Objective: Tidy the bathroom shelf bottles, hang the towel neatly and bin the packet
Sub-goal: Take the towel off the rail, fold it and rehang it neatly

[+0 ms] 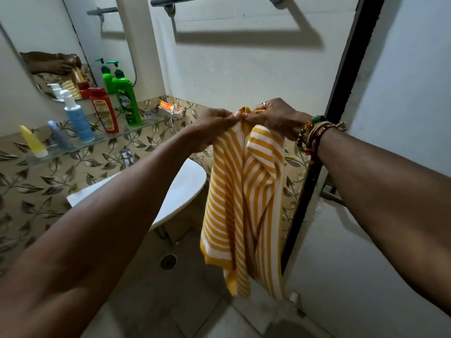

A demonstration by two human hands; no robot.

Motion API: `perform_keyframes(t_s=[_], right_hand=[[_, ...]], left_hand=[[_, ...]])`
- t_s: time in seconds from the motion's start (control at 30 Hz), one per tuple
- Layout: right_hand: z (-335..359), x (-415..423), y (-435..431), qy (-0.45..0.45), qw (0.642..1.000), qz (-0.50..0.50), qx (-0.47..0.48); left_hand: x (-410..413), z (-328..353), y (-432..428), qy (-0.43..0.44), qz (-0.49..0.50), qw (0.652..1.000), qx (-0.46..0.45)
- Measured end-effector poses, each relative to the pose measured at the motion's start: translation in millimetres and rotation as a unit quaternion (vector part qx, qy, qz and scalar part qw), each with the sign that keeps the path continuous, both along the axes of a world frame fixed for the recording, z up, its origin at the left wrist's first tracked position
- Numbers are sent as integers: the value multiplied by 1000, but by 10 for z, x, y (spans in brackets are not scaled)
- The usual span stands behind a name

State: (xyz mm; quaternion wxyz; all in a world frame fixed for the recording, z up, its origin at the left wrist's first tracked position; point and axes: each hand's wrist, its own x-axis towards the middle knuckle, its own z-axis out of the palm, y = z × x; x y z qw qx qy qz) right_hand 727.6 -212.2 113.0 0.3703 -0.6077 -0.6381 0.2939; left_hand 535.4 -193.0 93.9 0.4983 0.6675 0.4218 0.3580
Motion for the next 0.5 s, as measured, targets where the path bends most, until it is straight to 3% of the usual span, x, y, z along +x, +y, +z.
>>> perform_keyframes(t_s=[0.07,0.17,0.33,0.5], right_hand=[[-14,12,29,34,998,-45,29],[38,68,74,78,993,-74,45],[61,180,100,63,977,-163,123],[27,369,55,38,942,-294,155]], left_hand=[[-30,-93,-29,67,-41,997,16],[-96,-284,-77,116,-104,987,-32],[-157,-523,-117,168,-145,967,-126],[-411,-509,-41,250,-116,956,-99]])
